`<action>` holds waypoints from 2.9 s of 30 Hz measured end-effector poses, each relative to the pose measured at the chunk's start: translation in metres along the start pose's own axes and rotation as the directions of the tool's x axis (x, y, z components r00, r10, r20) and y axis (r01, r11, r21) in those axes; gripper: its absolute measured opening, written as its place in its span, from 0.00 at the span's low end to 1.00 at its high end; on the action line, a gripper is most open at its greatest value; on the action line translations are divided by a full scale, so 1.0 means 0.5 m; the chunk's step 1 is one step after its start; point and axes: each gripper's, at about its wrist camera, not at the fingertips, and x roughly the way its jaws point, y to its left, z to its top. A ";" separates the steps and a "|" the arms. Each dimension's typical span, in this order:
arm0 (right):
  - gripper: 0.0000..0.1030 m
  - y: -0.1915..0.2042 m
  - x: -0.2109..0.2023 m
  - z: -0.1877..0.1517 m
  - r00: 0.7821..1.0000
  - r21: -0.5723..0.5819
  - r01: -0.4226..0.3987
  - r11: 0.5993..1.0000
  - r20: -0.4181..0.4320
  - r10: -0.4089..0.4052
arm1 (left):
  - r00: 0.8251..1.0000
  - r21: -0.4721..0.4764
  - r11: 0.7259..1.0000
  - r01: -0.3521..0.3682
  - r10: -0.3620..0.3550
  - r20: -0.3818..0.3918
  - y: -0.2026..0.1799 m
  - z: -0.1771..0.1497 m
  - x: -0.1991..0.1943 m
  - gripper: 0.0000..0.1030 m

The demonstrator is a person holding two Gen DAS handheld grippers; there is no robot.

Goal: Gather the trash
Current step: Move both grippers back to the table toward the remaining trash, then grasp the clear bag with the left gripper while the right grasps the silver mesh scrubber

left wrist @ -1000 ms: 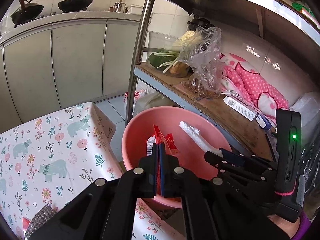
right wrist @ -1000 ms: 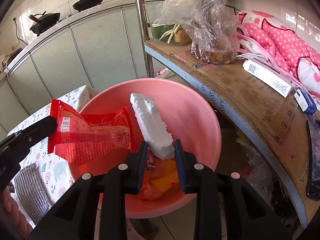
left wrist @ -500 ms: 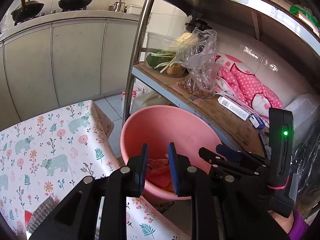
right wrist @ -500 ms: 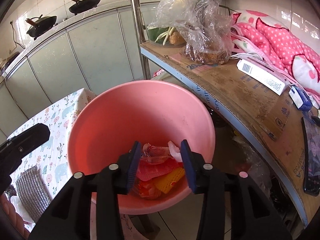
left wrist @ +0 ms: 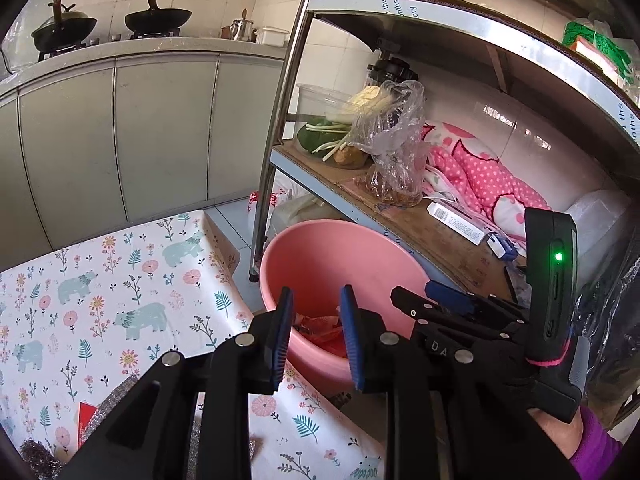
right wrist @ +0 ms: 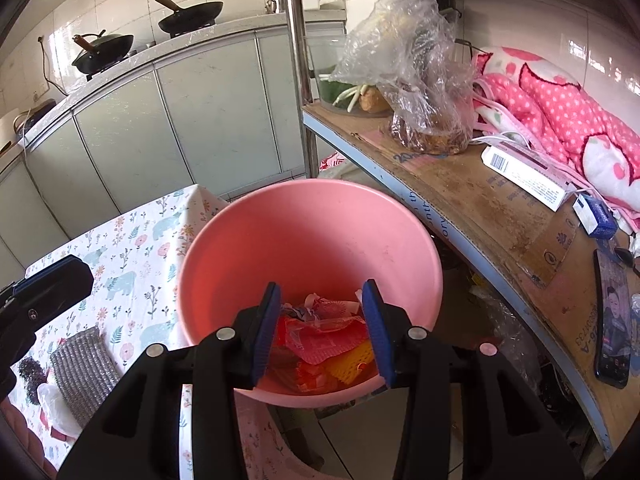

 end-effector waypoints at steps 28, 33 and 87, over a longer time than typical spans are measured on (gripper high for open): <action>0.42 0.107 -0.112 -0.046 0.991 -0.076 -0.123 0.989 0.039 0.126 | 0.989 -0.068 0.991 -0.119 0.124 0.074 0.128 -0.068 -0.232 0.37; 0.42 0.139 -0.117 -0.062 0.980 -0.095 -0.199 0.975 0.008 0.201 | 0.981 -0.110 0.979 -0.174 0.183 0.071 0.182 -0.096 -0.283 0.37; 0.42 0.419 -0.054 -0.215 0.879 -0.371 -0.472 0.800 -0.272 0.392 | 0.983 -0.170 0.968 -0.185 0.181 -0.038 0.246 -0.268 -0.345 0.08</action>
